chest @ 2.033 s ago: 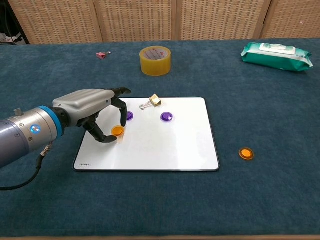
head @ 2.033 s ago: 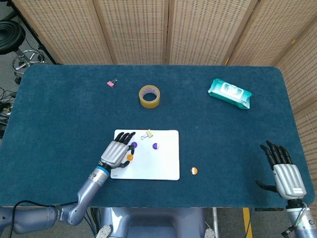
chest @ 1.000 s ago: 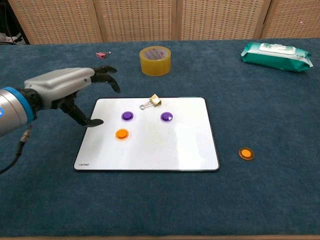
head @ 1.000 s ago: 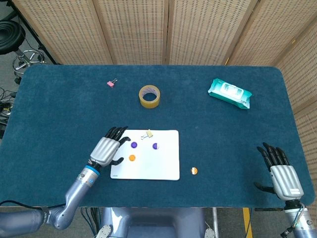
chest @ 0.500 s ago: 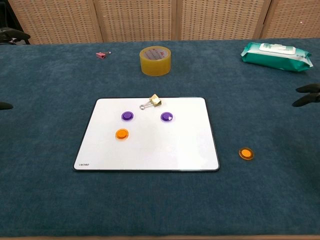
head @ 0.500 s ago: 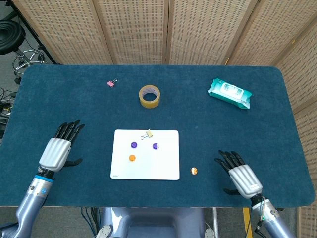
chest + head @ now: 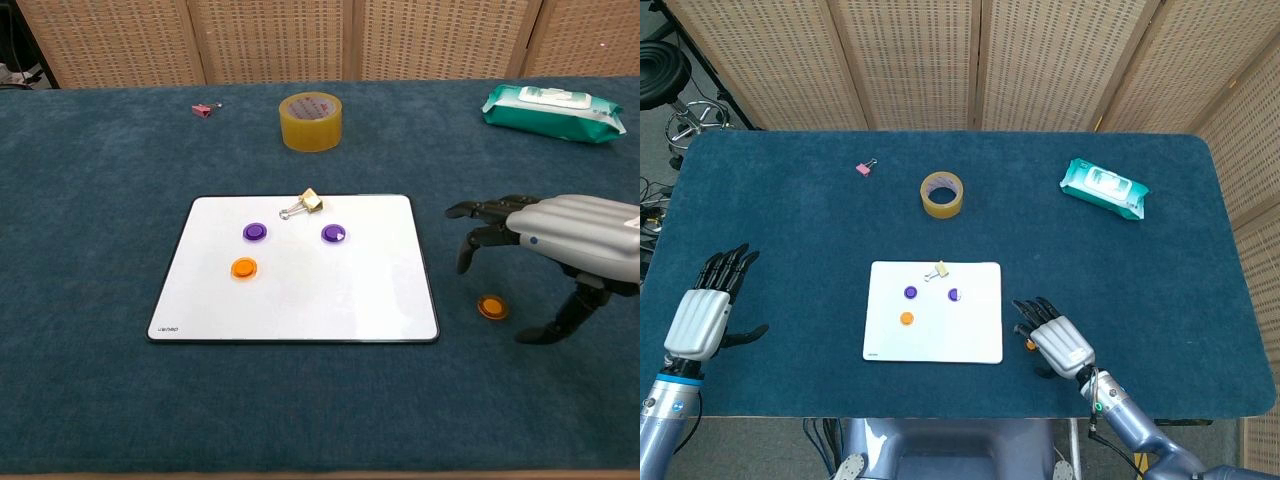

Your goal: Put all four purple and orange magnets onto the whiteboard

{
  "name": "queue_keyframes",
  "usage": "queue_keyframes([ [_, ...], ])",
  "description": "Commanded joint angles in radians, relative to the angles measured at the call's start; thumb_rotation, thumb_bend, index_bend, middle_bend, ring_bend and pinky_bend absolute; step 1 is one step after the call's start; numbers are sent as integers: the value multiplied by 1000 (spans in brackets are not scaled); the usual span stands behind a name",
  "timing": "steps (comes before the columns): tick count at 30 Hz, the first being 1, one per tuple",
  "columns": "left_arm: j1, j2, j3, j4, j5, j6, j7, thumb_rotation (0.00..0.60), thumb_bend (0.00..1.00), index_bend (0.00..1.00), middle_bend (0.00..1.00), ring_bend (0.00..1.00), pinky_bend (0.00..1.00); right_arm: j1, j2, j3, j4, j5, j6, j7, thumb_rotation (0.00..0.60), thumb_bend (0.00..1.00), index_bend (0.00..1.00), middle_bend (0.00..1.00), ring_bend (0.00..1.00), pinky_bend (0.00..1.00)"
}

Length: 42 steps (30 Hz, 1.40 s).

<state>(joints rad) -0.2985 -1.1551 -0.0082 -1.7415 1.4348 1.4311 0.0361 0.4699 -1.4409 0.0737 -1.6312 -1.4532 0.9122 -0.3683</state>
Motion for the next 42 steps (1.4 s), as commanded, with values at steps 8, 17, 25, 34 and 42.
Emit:
queue_keyframes([
  [8, 3, 7, -13, 1, 8, -34, -12, 600, 84, 67, 0, 0, 0, 46, -45, 14, 41, 107, -26, -80, 600, 387, 297, 0, 0, 0],
  [17, 6, 18, -17, 2, 22, -51, -15, 600, 63, 68, 0, 0, 0, 35, -24, -16, 31, 115, 13, -74, 600, 388, 295, 0, 0, 0],
  [25, 9, 16, -22, 4, 31, -61, -10, 600, 53, 68, 0, 0, 0, 21, -25, -53, 62, 87, 32, -7, 600, 387, 302, 0, 0, 0],
  [34, 12, 11, -28, 6, 31, -71, -2, 600, 53, 69, 0, 0, 0, 19, -54, -61, 110, 81, 50, 22, 600, 388, 305, 0, 0, 0],
  [42, 15, 7, -33, 8, 30, -73, 6, 600, 45, 75, 0, 0, 0, 17, -65, -69, 130, 72, 60, 43, 600, 387, 325, 0, 0, 0],
])
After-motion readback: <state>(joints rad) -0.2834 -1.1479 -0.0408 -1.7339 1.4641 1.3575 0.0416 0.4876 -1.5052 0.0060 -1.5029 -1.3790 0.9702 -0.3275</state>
